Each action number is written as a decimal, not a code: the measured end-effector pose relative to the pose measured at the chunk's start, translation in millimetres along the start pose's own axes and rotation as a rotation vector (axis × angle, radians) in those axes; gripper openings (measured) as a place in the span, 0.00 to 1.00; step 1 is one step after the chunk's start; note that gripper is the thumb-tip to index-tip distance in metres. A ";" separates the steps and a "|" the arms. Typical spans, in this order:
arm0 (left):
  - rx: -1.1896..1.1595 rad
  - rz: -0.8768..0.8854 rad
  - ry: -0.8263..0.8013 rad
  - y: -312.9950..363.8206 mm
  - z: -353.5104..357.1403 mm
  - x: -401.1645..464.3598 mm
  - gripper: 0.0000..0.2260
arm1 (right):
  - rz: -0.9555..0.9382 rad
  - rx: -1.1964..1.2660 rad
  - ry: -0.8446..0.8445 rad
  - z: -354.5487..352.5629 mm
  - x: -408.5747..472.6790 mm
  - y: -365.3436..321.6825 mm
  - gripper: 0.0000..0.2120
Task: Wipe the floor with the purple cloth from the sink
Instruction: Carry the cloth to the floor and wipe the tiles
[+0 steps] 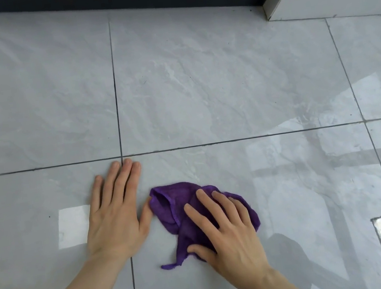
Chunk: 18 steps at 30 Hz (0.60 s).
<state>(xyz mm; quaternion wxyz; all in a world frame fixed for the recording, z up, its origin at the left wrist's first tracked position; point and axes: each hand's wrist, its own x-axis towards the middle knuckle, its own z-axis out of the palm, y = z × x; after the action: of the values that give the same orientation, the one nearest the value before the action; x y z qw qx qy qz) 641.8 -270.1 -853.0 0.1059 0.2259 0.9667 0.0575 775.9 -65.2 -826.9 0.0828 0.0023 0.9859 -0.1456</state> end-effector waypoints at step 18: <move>-0.024 -0.021 0.003 2.3 -0.1 -0.3 0.33 | 0.266 0.296 0.091 -47.5 68.2 8.3 0.23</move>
<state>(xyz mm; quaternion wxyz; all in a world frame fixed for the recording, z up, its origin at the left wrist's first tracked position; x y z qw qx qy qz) 643.0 -268.2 -852.5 0.1076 0.2142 0.9684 0.0684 701.1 -44.9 -795.7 0.0555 0.1514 0.9474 -0.2766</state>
